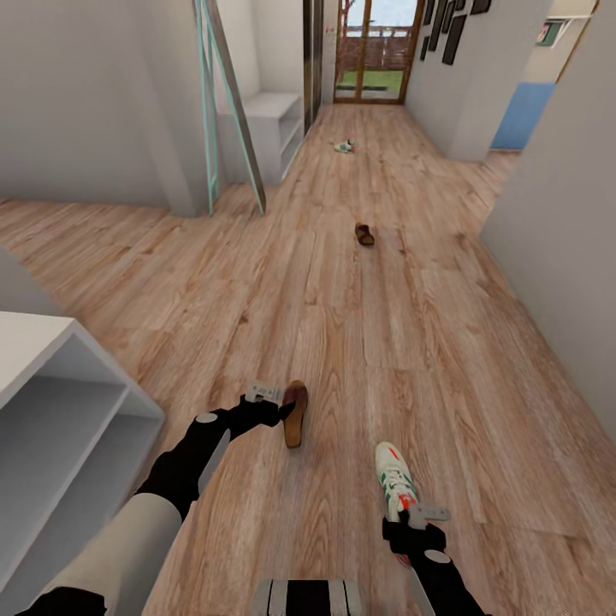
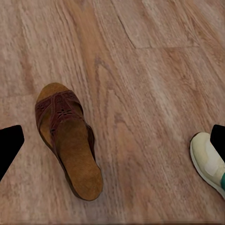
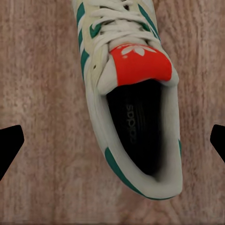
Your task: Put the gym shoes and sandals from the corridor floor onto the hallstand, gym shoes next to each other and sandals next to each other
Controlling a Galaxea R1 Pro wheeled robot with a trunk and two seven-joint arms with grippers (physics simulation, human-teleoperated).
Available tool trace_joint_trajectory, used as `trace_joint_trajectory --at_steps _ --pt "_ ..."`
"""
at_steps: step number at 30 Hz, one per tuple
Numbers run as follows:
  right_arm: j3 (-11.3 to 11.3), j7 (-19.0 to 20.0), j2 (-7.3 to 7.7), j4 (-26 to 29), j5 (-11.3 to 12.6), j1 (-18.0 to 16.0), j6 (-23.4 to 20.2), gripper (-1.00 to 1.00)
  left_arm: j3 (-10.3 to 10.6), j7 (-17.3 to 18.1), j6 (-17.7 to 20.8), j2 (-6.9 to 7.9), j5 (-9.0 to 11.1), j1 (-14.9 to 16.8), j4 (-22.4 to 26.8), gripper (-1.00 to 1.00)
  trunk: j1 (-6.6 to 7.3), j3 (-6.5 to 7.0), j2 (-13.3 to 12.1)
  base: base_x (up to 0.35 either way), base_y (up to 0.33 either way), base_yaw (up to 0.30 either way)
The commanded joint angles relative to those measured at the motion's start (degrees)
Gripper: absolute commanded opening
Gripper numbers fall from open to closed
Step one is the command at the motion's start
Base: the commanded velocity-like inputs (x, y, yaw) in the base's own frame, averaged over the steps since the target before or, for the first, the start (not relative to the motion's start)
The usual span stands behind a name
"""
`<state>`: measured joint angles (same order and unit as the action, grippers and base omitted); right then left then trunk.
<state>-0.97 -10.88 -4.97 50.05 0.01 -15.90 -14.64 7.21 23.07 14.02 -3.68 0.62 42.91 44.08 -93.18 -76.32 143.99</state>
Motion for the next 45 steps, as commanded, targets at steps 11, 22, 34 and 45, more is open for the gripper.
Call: trace_joint_trajectory --at_steps 11,22,34,45 --pt "-0.1 -0.1 0.12 0.1 -0.1 0.0 0.1 1.0 -0.1 0.2 0.3 -0.01 0.2 -0.2 0.2 1.0 -0.27 -3.49 0.2 0.0 0.0 0.0" --pt "-0.1 0.0 0.55 -0.1 -0.4 0.0 6.0 1.0 0.1 0.4 0.2 0.06 0.1 -0.2 0.2 1.0 -0.55 -6.93 0.3 0.0 0.0 0.0" --pt "-0.2 0.0 0.59 -1.7 -0.4 0.0 10.8 1.0 0.1 0.3 0.2 0.08 0.1 -0.2 -0.1 1.0 -0.68 -9.1 0.4 0.0 0.0 0.0" --pt "-0.2 0.0 0.58 -1.9 -0.4 0.0 11.2 1.0 0.1 0.4 0.2 0.08 0.1 -0.2 -0.1 1.0 -0.68 -9.35 0.4 0.0 0.0 0.0"
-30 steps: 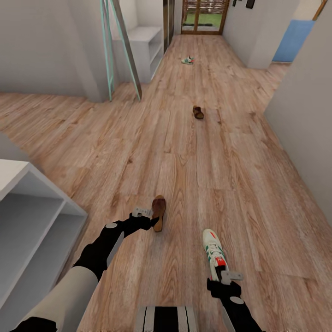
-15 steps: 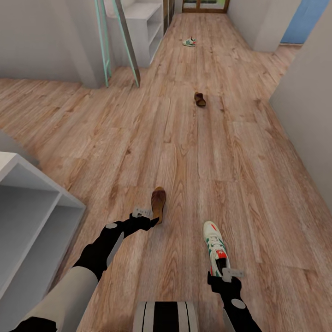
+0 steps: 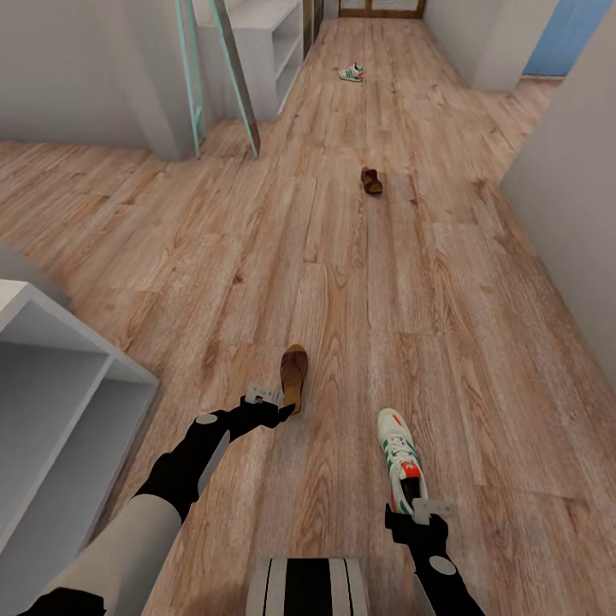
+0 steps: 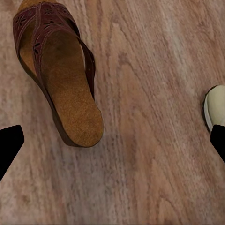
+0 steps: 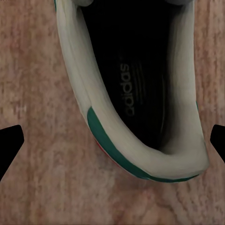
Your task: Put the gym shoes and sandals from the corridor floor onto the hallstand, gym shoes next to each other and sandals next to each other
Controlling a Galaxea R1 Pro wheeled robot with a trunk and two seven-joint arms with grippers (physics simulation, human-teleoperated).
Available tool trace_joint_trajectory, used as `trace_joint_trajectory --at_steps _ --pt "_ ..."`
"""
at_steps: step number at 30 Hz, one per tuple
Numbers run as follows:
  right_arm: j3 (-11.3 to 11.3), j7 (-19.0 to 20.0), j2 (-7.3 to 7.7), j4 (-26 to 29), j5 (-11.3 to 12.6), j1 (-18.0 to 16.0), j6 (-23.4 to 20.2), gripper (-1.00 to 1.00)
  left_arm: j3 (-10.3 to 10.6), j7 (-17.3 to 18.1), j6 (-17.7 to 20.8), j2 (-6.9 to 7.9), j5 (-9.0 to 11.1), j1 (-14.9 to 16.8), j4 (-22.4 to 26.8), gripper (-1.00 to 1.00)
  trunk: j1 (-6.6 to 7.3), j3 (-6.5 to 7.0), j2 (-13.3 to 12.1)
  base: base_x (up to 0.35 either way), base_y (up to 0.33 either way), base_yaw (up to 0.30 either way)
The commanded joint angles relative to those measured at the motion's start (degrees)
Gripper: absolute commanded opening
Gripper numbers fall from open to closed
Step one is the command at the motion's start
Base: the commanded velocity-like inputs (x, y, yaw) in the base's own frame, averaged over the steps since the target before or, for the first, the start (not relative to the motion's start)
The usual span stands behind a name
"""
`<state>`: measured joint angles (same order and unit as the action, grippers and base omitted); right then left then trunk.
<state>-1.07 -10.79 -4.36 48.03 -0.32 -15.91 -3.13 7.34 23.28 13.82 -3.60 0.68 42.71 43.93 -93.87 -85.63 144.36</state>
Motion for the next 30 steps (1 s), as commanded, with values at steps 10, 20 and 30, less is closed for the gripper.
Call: trace_joint_trajectory --at_steps 10,20,30 --pt "-0.1 -0.2 -0.04 0.1 0.0 0.0 -0.3 1.0 0.0 0.2 0.4 -0.01 0.0 0.0 -0.1 1.0 0.01 -0.04 0.0 0.0 0.0 -0.085" --pt "-0.1 -0.3 -0.04 0.1 0.0 0.0 -0.3 1.0 0.0 0.2 0.4 -0.01 0.0 0.0 -0.1 1.0 0.01 -0.04 0.0 0.0 0.0 -0.092" --pt "-0.1 -0.3 -0.04 0.1 0.0 0.0 -0.3 1.0 0.0 0.2 0.3 -0.01 0.0 0.0 -0.1 1.0 -0.17 -1.69 0.1 0.0 0.0 -0.01"
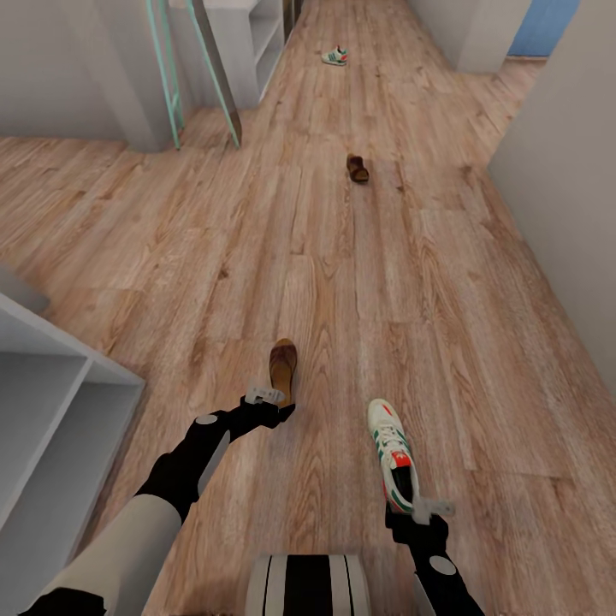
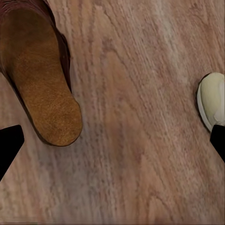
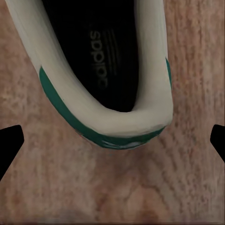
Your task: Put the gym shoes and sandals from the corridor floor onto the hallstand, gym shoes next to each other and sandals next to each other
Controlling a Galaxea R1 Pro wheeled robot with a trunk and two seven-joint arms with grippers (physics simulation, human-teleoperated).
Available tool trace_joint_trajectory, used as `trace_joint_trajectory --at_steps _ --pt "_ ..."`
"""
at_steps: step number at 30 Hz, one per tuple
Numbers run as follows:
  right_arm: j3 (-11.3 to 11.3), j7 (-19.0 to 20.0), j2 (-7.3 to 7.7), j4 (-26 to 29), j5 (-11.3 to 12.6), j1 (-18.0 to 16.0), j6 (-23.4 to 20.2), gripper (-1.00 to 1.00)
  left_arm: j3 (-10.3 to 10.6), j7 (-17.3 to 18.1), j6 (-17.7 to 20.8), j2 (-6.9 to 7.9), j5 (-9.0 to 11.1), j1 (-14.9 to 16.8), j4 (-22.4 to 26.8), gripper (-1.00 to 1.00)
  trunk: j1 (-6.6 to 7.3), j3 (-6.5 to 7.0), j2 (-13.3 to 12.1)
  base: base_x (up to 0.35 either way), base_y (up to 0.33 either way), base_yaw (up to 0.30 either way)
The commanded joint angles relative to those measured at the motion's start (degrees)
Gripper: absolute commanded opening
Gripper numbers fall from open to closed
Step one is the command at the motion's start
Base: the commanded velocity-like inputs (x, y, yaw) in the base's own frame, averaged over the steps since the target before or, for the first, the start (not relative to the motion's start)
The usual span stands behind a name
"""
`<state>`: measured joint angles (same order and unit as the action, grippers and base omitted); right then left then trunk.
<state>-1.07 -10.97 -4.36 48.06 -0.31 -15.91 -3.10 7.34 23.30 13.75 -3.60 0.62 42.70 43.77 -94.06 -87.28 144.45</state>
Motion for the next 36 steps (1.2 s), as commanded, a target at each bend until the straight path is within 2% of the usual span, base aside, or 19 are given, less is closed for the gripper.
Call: trace_joint_trajectory --at_steps 1,11,20,36 --pt "-0.1 -0.1 -0.04 0.1 0.0 0.0 -0.3 1.0 0.0 0.2 0.4 -0.01 0.1 0.0 0.1 1.0 -0.01 -0.31 0.0 0.0 0.0 -0.002" --pt "-0.1 -0.1 -0.04 0.1 0.0 0.0 -0.3 1.0 0.0 0.1 0.4 -0.01 0.1 0.0 0.1 1.0 -0.27 -3.29 0.2 0.0 0.0 -0.001" --pt "-0.1 -0.1 -0.04 0.2 0.0 0.0 -0.3 1.0 0.0 0.0 0.3 -0.01 0.1 0.0 0.1 1.0 -0.27 -3.96 0.2 0.0 0.0 0.0" --pt "-0.1 -0.2 -0.04 0.2 0.0 0.0 -0.3 1.0 0.0 -0.1 0.2 -0.01 0.1 0.0 0.3 1.0 -0.27 -4.12 0.2 0.032 0.0 0.0"
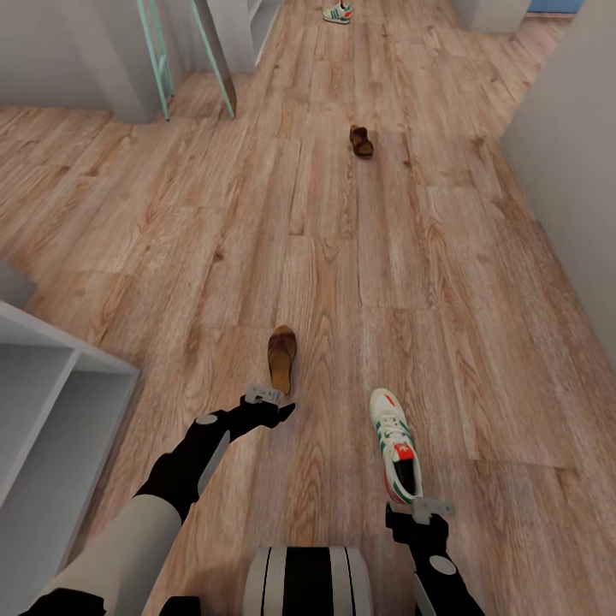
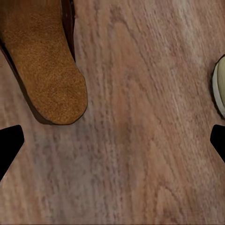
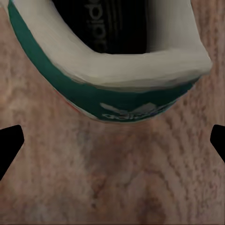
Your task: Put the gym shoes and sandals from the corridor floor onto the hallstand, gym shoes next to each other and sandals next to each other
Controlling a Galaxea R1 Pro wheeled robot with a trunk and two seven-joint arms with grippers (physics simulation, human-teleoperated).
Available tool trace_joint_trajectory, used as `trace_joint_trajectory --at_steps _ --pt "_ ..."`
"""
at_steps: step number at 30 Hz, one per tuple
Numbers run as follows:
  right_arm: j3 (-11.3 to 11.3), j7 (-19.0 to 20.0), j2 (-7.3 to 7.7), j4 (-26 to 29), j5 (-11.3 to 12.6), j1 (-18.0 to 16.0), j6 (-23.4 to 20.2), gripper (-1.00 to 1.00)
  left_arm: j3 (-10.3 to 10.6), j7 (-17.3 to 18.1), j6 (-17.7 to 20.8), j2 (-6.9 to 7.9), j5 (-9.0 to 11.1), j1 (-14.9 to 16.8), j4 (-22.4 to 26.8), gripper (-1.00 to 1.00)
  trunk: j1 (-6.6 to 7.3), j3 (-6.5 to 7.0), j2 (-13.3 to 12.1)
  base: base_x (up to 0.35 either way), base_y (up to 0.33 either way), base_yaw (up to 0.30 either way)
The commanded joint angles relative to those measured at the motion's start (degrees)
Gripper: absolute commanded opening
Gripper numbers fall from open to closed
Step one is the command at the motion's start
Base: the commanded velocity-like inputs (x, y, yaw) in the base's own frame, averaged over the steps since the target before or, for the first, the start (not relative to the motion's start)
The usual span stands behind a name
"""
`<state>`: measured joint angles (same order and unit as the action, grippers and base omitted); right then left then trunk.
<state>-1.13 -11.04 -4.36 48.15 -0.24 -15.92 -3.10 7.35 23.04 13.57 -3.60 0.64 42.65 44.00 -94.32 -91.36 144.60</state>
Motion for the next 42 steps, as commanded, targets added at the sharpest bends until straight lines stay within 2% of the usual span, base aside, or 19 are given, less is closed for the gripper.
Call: trace_joint_trajectory --at_steps 1,30,31,42 --pt "-0.1 -0.1 -0.04 0.1 0.0 0.0 -0.3 1.0 0.0 0.2 0.4 -0.01 0.1 0.0 0.1 1.0 -0.01 -0.03 0.0 0.19 0.0 0.0" --pt "0.0 -0.1 -0.04 0.1 0.0 0.0 -0.3 1.0 -0.1 0.4 0.4 0.06 0.1 0.0 0.2 1.0 -0.01 -0.04 0.0 0.072 0.023 0.0" --pt "0.0 -0.1 -0.04 0.1 0.0 0.0 -0.3 -1.0 -0.1 0.4 0.4 0.07 0.1 0.0 0.2 1.0 -0.01 -0.04 0.0 0.009 0.006 0.0" --pt "-0.1 0.0 -0.04 0.2 0.0 0.0 -0.4 -1.0 -0.1 0.5 0.4 0.08 0.1 0.0 0.2 1.0 -0.01 -0.04 0.0 0.002 0.001 0.0"
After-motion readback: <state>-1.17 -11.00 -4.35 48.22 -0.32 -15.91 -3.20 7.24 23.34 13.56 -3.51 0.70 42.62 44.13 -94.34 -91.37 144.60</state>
